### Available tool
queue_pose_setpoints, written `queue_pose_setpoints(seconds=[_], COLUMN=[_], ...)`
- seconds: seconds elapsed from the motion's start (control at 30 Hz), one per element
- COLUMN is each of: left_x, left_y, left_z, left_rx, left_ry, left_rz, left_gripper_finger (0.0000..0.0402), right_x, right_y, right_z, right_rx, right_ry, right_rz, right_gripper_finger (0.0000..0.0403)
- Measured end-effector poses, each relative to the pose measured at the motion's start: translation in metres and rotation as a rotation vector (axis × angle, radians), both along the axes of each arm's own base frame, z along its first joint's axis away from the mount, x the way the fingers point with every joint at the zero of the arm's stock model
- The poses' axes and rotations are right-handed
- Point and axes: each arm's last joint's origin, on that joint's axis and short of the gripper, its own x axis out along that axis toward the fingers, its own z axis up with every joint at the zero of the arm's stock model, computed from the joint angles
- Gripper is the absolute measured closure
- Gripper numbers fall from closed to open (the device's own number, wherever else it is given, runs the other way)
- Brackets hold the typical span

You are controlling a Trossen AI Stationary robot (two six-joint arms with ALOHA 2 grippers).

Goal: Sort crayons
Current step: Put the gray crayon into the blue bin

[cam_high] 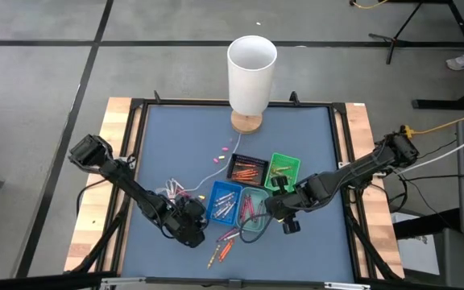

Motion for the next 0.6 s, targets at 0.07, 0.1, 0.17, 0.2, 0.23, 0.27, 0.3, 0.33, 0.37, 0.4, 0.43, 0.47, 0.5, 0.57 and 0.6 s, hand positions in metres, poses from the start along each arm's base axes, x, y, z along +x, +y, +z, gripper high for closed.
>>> queue_pose_setpoints(seconds=[0.07,0.1,0.17,0.2,0.23,0.27,0.3,0.33,0.37,0.4,0.43,0.47,0.5,0.57,0.6], left_x=[0.0004,-0.0006,-0.0009,-0.0021,-0.0035,-0.0044,-0.0055,-0.0069,-0.0080,-0.0081,-0.0085,-0.0089,-0.0084,-0.0082,-0.0081], left_y=[0.0027,0.0036,0.0048,0.0058,0.0062,0.0061,0.0060,0.0061,0.0057,0.0055,0.0049,0.0040,0.0037,0.0038,0.0038], left_z=[0.0034,0.0044,0.0059,0.0055,0.0047,0.0041,0.0034,0.0026,0.0021,0.0021,0.0021,0.0022,0.0025,0.0026,0.0027], left_rx=[-0.013,-0.012,-0.029,-0.037,-0.049,-0.069,-0.088,-0.101,-0.113,-0.124,-0.129,-0.132,-0.136,-0.135,-0.134], left_ry=[0.003,0.011,0.019,0.036,0.057,0.076,0.097,0.117,0.128,0.131,0.131,0.129,0.123,0.119,0.116], left_rz=[0.004,0.005,0.015,0.025,0.031,0.033,0.038,0.047,0.057,0.066,0.070,0.070,0.069,0.075,0.077], left_gripper_finger=[0.0308,0.0308,0.0308,0.0308,0.0308,0.0308,0.0308,0.0308,0.0308,0.0308,0.0308,0.0308,0.0308,0.0308,0.0308], right_x=[0.0004,0.0004,0.0008,0.0010,0.0011,0.0015,0.0019,0.0020,0.0023,0.0025,0.0025,0.0026,0.0029,0.0032,0.0036], right_y=[0.0002,0.0002,0.0004,0.0005,0.0005,0.0007,0.0009,0.0011,0.0011,0.0012,0.0012,0.0012,0.0014,0.0015,0.0017], right_z=[0.0003,0.0002,0.0004,0.0005,0.0005,0.0007,0.0010,0.0010,0.0012,0.0013,0.0013,0.0014,0.0015,0.0017,0.0019], right_rx=[0.008,0.011,0.017,0.019,0.020,0.022,0.024,0.025,0.026,0.027,0.027,0.028,0.029,0.032,0.033], right_ry=[-0.004,-0.004,-0.007,-0.009,-0.010,-0.015,-0.019,-0.021,-0.024,-0.026,-0.025,-0.027,-0.030,-0.034,-0.038], right_rz=[-0.015,-0.020,-0.029,-0.032,-0.032,-0.032,-0.032,-0.031,-0.031,-0.031,-0.031,-0.031,-0.031,-0.031,-0.031], right_gripper_finger=[0.0272,0.0272,0.0272,0.0272,0.0272,0.0272,0.0272,0.0272,0.0272,0.0272,0.0272,0.0272,0.0272,0.0272,0.0272])
